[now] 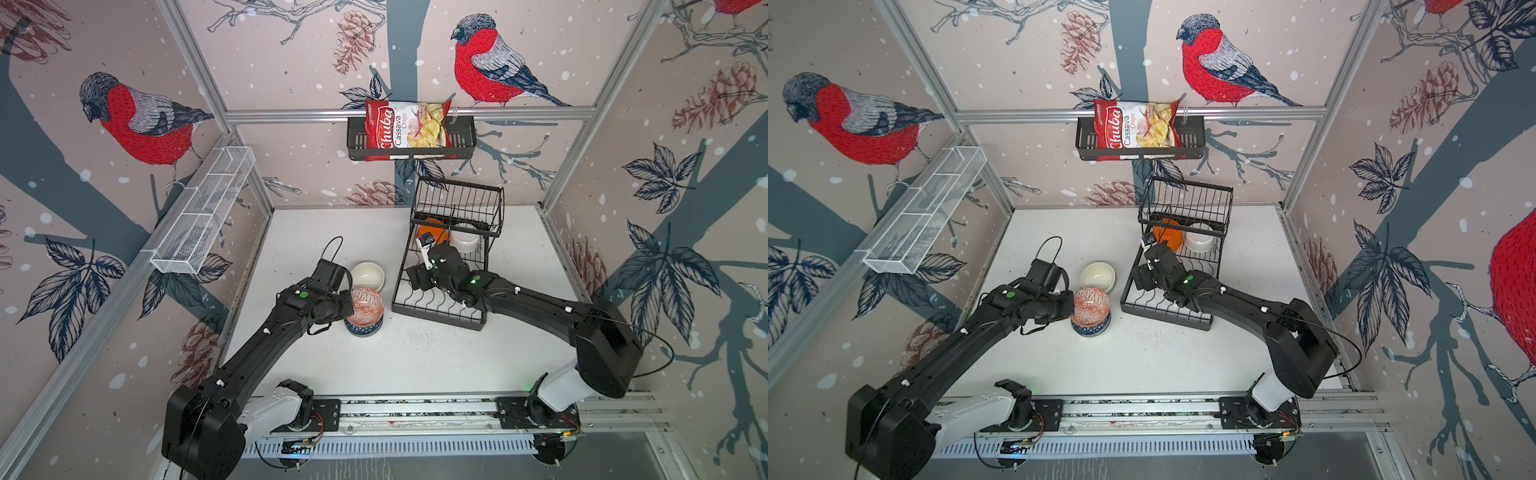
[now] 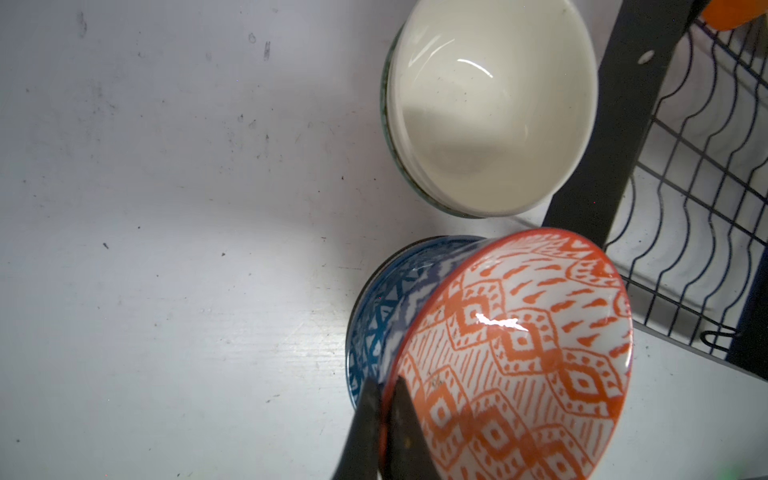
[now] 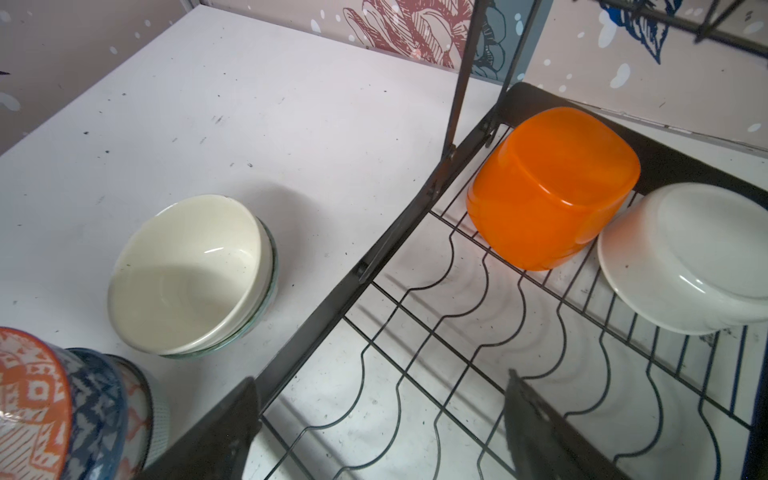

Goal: Load the bowls into the dish rack
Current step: 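Lift the orange patterned bowl off the blue bowl with left gripper, then carry the patterned bowl toward the rack while right gripper approaches it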

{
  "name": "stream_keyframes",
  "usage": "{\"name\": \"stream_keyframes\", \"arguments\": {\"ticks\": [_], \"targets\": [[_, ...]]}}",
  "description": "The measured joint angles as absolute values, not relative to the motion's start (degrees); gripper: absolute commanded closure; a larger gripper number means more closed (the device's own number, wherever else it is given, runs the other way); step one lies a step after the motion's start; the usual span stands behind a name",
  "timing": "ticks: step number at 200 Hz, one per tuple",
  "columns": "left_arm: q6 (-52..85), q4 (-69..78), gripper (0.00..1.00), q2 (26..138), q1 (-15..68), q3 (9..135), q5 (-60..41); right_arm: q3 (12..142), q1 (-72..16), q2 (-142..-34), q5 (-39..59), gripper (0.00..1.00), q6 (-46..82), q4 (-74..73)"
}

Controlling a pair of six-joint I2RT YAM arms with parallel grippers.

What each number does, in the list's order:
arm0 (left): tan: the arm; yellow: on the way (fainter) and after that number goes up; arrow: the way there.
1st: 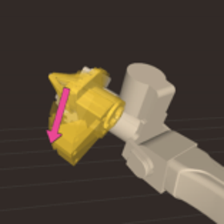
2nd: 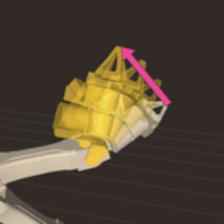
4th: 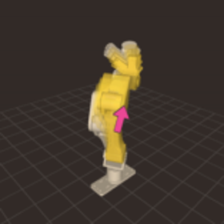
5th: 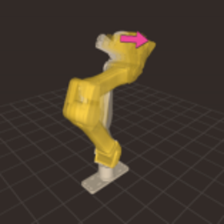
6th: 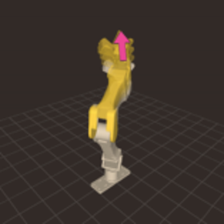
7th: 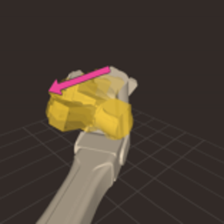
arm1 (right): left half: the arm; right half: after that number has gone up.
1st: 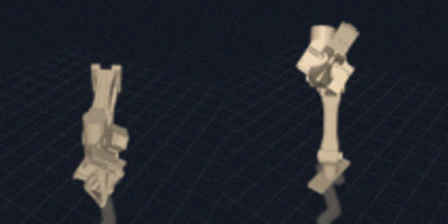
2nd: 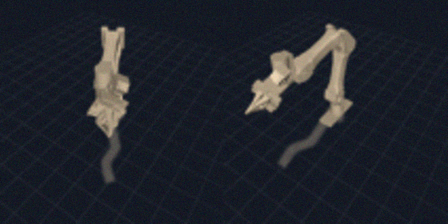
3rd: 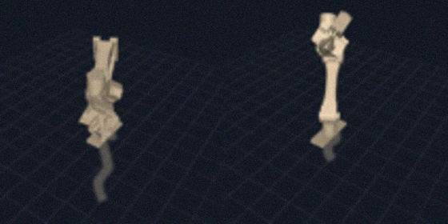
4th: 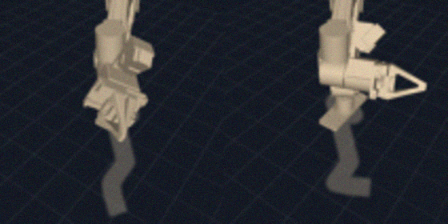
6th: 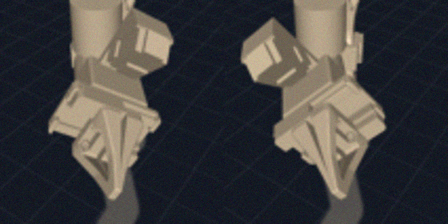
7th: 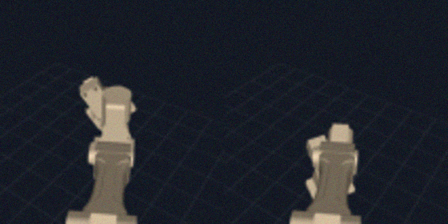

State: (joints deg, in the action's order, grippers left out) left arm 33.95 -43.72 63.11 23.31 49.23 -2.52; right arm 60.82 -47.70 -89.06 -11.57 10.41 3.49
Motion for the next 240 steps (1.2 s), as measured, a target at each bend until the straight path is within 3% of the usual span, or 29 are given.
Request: {"name": "stream_keyframes", "arguments": {"ticks": [90, 240], "targets": [[32.4, -35.4, 1.00, 61.1, 23.3, 51.3, -10.5, 60.7, -41.1, -82.7, 1.5, 0.08, 13.1, 4.9], [32.6, -13.5, 1.00, 77.5, 25.0, 59.4, -23.2, 55.6, -32.1, -73.4, 20.9, 0.05, 18.3, 3.5]]}}
